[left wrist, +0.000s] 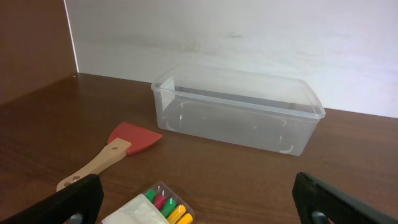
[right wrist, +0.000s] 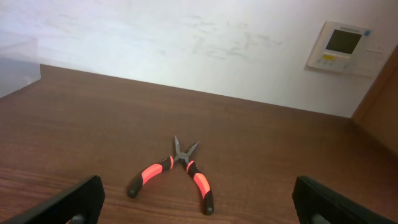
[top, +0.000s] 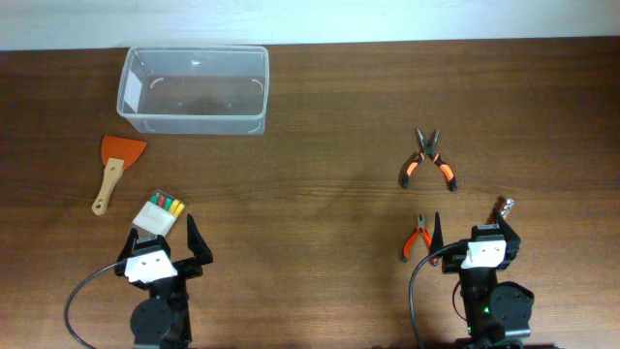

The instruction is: Pack container

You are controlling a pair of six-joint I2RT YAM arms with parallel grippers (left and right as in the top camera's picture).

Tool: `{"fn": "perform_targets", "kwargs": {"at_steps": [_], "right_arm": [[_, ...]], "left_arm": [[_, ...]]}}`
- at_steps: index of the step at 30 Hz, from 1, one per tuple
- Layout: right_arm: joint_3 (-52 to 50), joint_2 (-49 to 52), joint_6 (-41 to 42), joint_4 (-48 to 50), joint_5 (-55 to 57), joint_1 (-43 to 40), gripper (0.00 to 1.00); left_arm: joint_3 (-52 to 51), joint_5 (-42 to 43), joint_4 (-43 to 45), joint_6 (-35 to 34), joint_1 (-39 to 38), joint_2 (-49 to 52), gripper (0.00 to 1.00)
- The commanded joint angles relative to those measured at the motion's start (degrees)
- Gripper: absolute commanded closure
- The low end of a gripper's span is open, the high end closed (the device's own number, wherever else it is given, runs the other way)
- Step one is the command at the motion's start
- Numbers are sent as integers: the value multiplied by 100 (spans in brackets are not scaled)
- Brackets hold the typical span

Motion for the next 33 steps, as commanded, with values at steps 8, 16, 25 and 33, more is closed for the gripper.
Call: {"fn": "perform_targets", "kwargs": {"at_steps": [8, 16, 25, 33], "right_arm": [[-24, -37, 68, -48, 48, -37, 1], [-24, -37, 70, -46, 17, -37, 2], [-24, -37, 1123, -52, -564, -37, 1], [472, 179, 1563, -603, -1311, -37, 2]], "left_arm": [[-37, -122, 20, -72, 28, -81, 1], [-37, -437, 168, -70, 39, -83, 1], [181, 1110, -315, -608, 39, 74, 1], [2669, 1405, -1596, -750, 39, 2597, 1]]}}
